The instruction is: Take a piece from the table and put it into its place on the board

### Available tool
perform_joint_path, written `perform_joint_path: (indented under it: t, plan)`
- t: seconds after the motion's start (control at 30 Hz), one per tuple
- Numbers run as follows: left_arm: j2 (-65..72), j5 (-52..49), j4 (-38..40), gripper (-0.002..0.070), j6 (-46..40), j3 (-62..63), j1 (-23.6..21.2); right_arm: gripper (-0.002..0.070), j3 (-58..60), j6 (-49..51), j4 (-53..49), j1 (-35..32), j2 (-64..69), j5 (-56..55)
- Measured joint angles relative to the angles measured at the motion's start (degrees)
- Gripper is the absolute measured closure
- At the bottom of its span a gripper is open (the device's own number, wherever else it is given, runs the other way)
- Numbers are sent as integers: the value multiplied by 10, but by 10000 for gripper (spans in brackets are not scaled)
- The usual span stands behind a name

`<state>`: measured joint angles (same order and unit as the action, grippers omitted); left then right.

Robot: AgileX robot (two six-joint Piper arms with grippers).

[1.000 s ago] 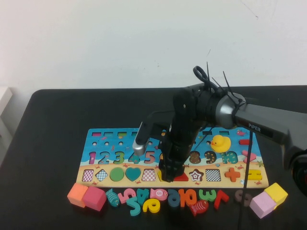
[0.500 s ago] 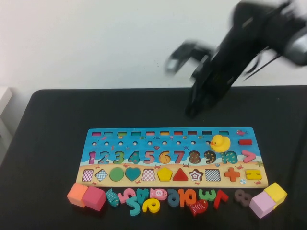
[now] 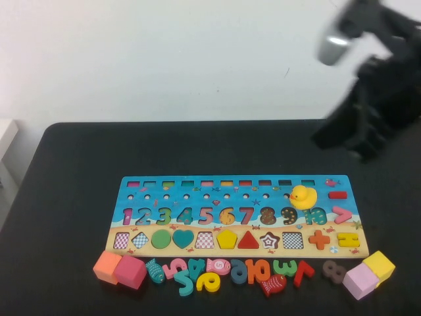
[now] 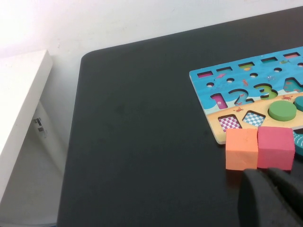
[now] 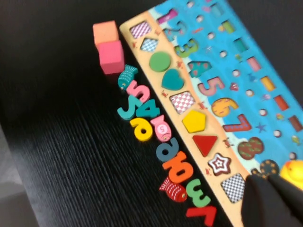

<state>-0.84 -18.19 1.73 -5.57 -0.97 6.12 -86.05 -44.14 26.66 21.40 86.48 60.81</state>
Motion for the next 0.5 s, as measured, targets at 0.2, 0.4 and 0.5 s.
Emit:
perform_joint_path:
  t: [0.2, 0.4, 0.5]
  plan:
    - [0, 0, 0, 678, 0, 0, 0, 657, 149, -12, 1, 0, -154, -46]
    - [0, 0, 0, 678, 0, 0, 0, 657, 261, -13, 2, 0, -300, -84]
    - [0, 0, 0, 678, 0, 0, 0, 657, 298, -14, 2, 0, -357, -88]
